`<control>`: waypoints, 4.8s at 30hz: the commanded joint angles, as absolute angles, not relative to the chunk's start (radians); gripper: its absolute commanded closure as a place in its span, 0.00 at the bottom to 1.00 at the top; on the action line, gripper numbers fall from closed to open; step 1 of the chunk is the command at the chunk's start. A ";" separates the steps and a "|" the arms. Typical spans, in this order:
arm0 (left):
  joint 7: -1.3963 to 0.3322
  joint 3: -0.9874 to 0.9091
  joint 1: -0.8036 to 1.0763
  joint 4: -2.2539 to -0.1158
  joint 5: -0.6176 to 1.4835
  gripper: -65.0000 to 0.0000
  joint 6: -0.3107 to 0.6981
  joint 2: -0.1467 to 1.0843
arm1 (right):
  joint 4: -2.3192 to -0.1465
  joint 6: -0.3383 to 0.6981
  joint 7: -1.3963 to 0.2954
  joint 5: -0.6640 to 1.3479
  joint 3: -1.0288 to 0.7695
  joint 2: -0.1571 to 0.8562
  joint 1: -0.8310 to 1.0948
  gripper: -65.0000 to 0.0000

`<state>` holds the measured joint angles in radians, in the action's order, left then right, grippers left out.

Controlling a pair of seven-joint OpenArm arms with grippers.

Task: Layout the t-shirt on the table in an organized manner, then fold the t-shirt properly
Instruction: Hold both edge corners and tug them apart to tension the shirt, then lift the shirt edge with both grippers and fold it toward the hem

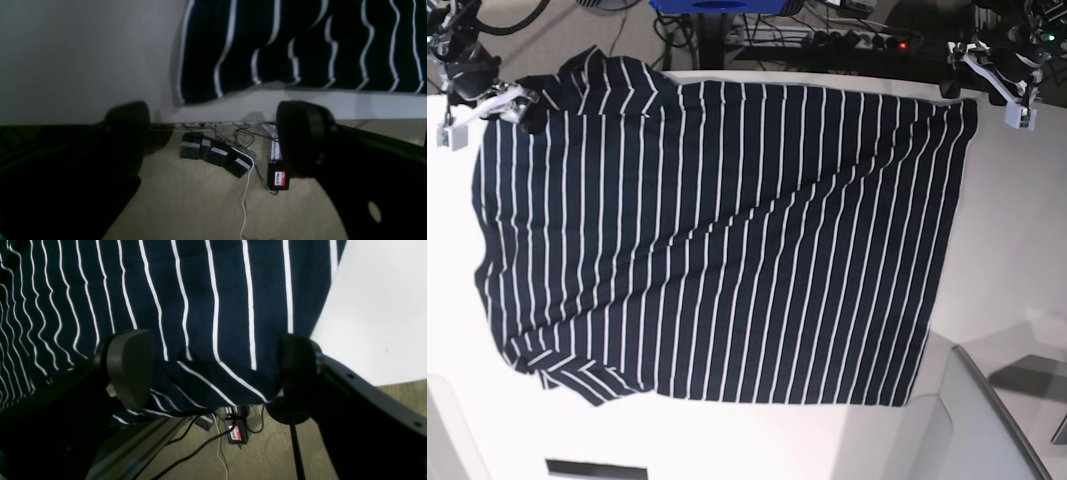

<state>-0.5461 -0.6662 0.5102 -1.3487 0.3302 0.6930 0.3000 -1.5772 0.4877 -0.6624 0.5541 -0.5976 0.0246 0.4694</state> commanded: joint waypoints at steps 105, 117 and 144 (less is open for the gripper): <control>-0.536 -0.539 0.361 -1.204 0.467 1.00 0.698 0.346 | -1.767 0.698 -1.148 0.575 -0.799 0.059 0.355 0.99; -0.630 -0.570 0.378 -1.353 0.467 1.00 0.698 0.337 | -1.914 0.698 -1.145 0.568 -0.794 0.042 0.387 0.99; -0.788 -0.512 0.216 -1.412 0.242 1.00 0.698 0.298 | -1.756 0.628 -1.305 0.572 -0.792 0.194 0.191 0.99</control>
<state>-0.7830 -0.4999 0.2157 -1.4014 0.2611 0.7151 0.2771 -1.7432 0.6312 -1.3220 0.5873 -0.7834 0.1738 0.1982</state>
